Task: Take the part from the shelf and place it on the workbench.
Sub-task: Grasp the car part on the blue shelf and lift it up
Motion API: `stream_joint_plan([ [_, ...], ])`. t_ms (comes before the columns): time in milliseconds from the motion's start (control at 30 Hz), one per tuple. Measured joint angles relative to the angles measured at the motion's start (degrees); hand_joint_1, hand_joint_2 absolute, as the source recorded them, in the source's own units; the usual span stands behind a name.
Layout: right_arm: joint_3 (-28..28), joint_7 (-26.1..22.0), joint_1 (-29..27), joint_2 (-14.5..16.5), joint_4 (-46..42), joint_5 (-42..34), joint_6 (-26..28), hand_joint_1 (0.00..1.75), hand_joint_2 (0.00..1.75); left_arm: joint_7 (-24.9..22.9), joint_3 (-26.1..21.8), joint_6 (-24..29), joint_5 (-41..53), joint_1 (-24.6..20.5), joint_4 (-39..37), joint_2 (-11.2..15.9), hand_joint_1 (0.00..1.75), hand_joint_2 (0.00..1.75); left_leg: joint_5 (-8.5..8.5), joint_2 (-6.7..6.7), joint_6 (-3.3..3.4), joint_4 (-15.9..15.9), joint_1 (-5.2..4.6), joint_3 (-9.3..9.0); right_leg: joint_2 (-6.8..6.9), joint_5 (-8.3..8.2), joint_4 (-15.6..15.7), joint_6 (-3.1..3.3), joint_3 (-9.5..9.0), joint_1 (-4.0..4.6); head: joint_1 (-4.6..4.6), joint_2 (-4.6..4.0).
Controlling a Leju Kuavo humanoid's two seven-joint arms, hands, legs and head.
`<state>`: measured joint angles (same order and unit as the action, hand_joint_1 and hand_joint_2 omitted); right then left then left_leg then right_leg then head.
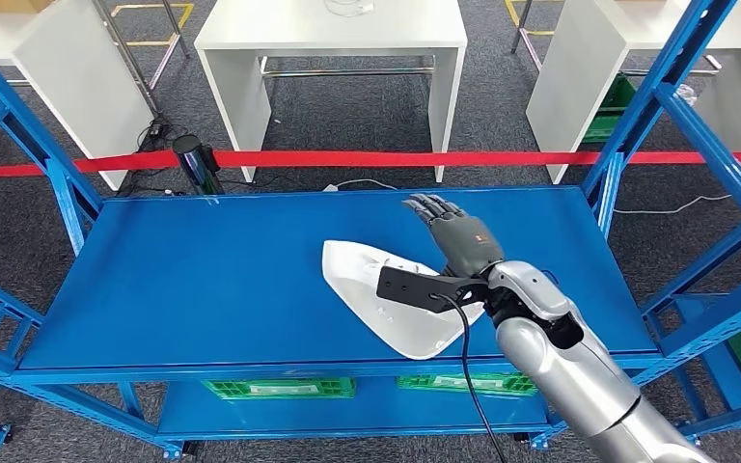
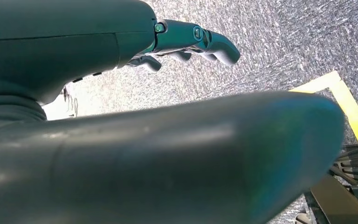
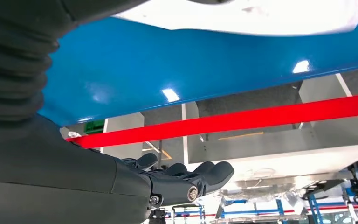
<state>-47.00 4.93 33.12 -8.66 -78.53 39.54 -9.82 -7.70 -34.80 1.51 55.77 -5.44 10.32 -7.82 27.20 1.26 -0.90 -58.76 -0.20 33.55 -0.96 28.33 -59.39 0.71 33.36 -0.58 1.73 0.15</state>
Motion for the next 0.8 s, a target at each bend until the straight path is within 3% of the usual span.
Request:
stream_joint_plan([
  [100, -0.8, 1.7, 0.5, -0.1, 0.7, 1.4, -0.3, 0.0, 1.75, 0.0, 0.0, 0.0, 0.0, 0.0, 0.0, 0.0, 0.0, 0.0, 0.0, 0.0, 0.0, 0.0, 0.0, 0.01, 0.0, 0.0, 0.0, 0.0, 0.01, 0.0, 0.0, 0.0],
  [300, -3.0, 10.9, 1.4, -1.3, 4.4, 10.6, -1.6, 0.0, 1.75, -0.2, -0.3, 0.0, 0.5, -0.1, 0.0, 0.0, 0.0, 0.0, 0.0, 0.02, 0.0, 0.0, -0.01, 0.01, 0.0, 0.0, 0.0, 0.0, 0.01, -0.01, 0.0, 0.0],
  [800, -2.8, 11.5, 0.5, -1.6, 11.3, 13.2, -2.3, 0.0, 1.75, 0.1, -0.9, -0.1, 0.8, -0.2, 0.0, 0.0, 0.0, 0.0, 0.01, -0.01, 0.0, 0.0, 0.0, 0.01, 0.0, 0.0, 0.0, 0.0, 0.03, 0.0, 0.0, 0.0],
])
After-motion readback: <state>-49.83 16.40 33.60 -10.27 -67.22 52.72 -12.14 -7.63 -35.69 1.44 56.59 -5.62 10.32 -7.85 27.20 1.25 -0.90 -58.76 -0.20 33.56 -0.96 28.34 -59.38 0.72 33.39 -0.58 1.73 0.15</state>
